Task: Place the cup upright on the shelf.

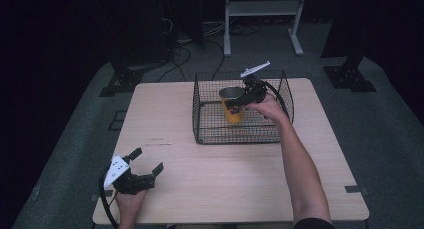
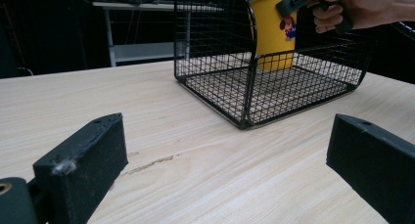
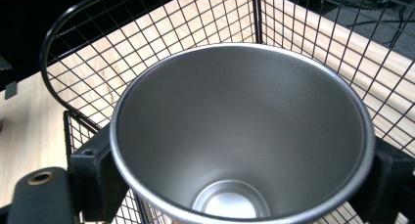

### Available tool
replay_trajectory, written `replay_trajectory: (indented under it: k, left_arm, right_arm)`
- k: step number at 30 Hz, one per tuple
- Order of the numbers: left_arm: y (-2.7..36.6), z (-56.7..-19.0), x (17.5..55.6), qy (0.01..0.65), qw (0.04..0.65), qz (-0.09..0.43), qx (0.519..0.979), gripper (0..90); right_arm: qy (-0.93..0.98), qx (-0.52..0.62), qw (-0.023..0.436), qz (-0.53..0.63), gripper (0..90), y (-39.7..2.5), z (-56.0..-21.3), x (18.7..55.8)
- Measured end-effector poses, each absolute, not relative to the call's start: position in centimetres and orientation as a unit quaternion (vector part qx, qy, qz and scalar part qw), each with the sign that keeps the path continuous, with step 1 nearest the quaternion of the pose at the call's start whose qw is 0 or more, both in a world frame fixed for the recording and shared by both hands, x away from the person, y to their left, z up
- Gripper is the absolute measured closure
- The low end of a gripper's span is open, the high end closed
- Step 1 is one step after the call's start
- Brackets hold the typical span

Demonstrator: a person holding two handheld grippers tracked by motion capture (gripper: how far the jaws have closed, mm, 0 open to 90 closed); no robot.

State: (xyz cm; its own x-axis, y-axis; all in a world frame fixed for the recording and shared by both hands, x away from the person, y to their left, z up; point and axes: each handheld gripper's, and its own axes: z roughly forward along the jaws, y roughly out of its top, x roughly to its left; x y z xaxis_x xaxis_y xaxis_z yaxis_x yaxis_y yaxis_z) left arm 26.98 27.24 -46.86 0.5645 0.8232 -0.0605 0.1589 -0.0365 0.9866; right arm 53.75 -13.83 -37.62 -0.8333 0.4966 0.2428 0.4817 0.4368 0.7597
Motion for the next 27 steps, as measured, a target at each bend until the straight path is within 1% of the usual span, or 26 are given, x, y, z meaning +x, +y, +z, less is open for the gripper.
replay_trajectory:
  k: [14,22,23,27]
  left_arm:
    - [27.3,-46.9,27.0,0.371,0.588,0.283,0.661,0.8]
    - [27.3,-46.9,27.0,0.371,0.588,0.283,0.661,0.8]
    - [27.3,-46.9,27.0,0.371,0.588,0.283,0.661,0.8]
    - [27.3,-46.8,27.0,0.37,0.588,0.283,0.661,0.8]
  right_arm:
    - [0.857,0.295,0.005,0.422,12.3,-13.4,-38.6,54.2]
    - [0.858,0.3,0.013,0.416,12.3,-13.3,-38.8,54.3]
    - [0.862,0.3,0.02,0.409,12.2,-13.2,-38.9,54.3]
    - [0.865,0.298,0.019,0.403,12.2,-13.0,-39.1,54.3]
